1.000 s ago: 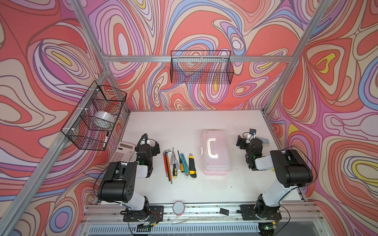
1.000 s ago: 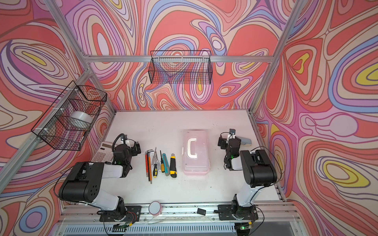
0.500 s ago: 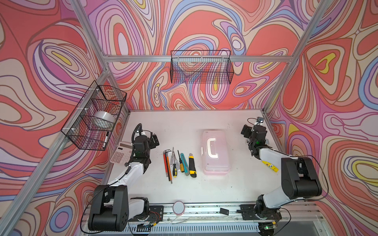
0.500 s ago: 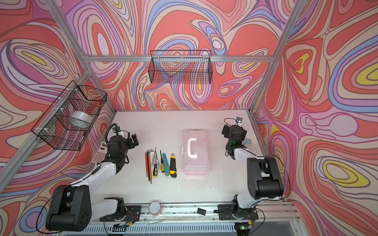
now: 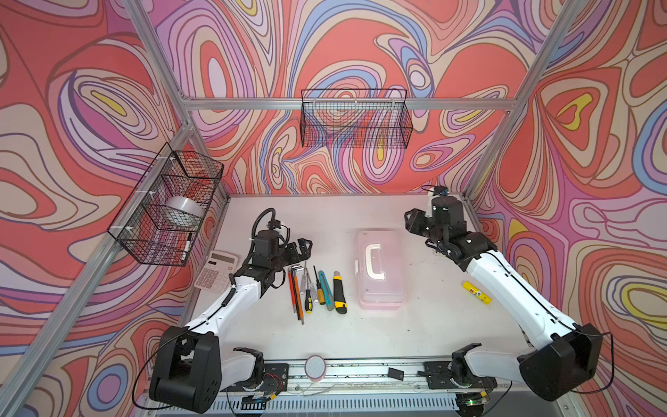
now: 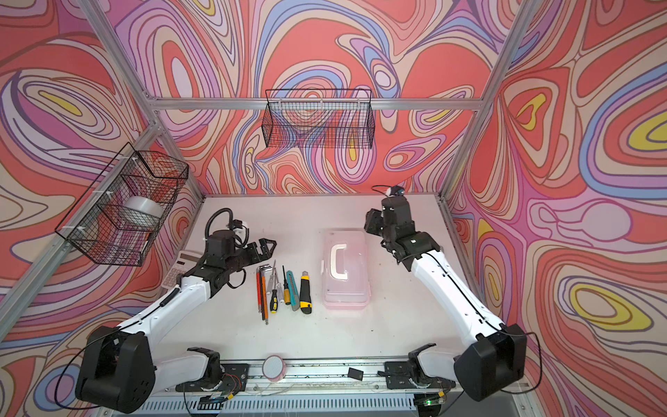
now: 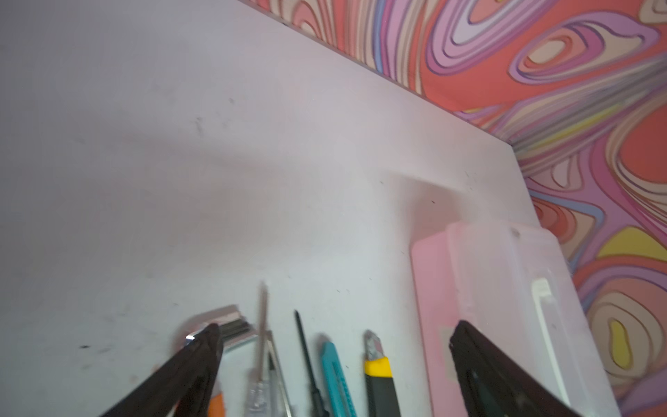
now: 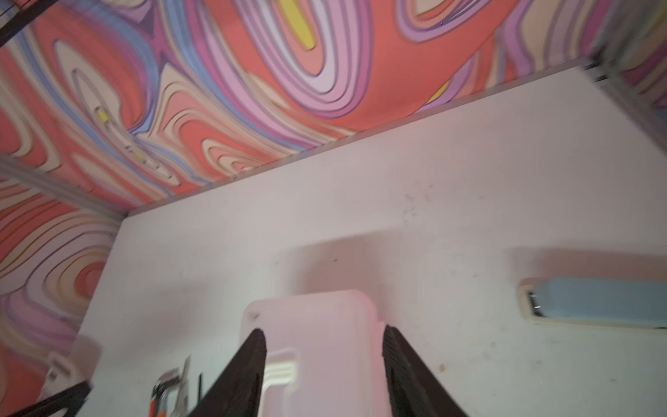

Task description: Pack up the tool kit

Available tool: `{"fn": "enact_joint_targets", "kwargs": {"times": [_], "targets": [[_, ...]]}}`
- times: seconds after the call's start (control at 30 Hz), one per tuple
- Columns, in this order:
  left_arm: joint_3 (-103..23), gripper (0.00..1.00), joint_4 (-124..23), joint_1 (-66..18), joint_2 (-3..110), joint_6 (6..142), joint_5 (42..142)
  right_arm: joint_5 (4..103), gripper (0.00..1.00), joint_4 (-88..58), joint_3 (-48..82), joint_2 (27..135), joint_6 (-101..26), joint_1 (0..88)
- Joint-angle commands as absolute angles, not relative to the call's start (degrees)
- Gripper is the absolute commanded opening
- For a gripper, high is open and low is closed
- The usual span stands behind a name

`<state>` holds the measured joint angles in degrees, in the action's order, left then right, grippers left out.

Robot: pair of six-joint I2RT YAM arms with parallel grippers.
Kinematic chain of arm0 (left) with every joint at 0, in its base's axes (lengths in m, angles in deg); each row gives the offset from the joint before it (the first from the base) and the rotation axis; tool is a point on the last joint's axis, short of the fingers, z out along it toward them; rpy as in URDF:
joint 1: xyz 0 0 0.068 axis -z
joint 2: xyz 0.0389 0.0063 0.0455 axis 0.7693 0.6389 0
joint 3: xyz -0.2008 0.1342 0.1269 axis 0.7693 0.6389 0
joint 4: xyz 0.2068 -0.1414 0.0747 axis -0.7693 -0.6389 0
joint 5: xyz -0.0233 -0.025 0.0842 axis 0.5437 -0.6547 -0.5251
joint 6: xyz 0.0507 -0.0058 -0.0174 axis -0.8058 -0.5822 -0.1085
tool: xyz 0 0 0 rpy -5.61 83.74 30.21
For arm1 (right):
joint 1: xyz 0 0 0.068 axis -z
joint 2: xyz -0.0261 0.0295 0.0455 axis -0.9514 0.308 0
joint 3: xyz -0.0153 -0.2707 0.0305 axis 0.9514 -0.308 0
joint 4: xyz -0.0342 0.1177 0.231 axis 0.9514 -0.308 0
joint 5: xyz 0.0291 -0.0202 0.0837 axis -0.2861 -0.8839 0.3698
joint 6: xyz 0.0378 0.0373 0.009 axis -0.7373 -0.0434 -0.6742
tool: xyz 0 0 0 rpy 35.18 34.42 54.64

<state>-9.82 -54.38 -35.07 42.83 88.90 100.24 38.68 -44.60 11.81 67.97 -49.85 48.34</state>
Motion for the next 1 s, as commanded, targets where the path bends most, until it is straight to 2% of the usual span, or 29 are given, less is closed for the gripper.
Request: {"fn": "enact_joint_targets", "kwargs": {"times": [0.0,0.27,0.57,0.7,0.97], "targets": [[-12.61,0.97,-57.89,-31.93,43.95,92.16,108.27,43.4,0.55,-55.68,12.77,70.2,-55.82,42.86],[-12.7,0.92,-56.74,-26.8,46.2,91.99,111.91,48.9,0.63,-53.54,9.76,73.42,-61.64,36.08],[-12.49,0.89,-55.03,-23.43,50.96,92.33,109.75,50.19,0.54,-47.35,3.94,76.42,-65.32,34.04],[-11.95,0.89,-54.19,-23.28,51.72,92.23,108.56,48.99,0.53,-46.7,3.17,76.97,-65.64,34.08],[-11.2,0.86,-50.67,-23.21,54.03,92.76,108.34,53.14,0.54,-40.57,1.11,79.74,-64.21,34.61]]}}
